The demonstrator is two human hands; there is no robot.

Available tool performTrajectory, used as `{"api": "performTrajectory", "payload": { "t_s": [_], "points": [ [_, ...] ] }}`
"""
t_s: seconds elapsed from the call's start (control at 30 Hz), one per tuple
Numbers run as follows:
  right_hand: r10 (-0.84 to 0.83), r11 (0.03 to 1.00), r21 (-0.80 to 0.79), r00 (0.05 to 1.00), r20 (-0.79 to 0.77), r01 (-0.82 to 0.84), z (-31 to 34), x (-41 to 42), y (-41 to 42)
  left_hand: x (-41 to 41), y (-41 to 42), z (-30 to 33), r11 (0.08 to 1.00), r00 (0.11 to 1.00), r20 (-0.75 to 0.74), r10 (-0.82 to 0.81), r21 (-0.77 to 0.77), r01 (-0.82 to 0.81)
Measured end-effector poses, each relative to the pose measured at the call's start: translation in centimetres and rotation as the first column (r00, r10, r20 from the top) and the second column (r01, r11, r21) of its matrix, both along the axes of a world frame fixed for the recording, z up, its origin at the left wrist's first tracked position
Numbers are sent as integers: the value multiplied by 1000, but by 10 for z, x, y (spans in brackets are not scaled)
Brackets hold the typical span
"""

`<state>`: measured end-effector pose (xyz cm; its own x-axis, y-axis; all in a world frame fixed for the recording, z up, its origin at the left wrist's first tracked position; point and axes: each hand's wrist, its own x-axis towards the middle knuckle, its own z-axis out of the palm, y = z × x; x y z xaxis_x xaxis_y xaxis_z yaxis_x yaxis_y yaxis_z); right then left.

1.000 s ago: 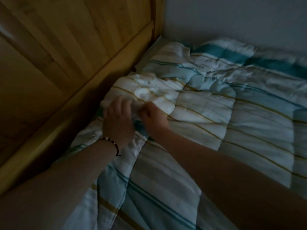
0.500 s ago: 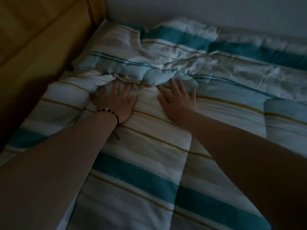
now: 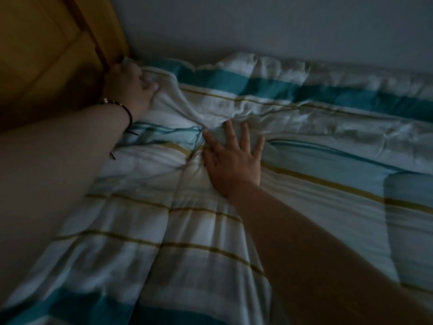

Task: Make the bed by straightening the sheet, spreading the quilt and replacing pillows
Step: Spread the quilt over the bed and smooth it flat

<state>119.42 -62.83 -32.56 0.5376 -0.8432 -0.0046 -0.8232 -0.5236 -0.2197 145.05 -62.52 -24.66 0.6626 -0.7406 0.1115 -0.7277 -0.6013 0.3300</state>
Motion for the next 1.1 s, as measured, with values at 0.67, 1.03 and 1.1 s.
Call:
{"api": "performTrajectory", "payload": {
  "t_s": [0.67,1.03,1.1],
  "points": [
    [39,999,-38,998,44,-37,2,17,-26,65,-35,-24,918,708,589,-389,307,250],
    [19,999,-31,1000,-20,-20,1,16,-30,-10,-27,-6,954,972,196,-128,292,67],
    [12,999,-40,1000,-22,-13,2,16,-30,-59,2,-5,976,976,138,-169,160,147]
  ]
}}
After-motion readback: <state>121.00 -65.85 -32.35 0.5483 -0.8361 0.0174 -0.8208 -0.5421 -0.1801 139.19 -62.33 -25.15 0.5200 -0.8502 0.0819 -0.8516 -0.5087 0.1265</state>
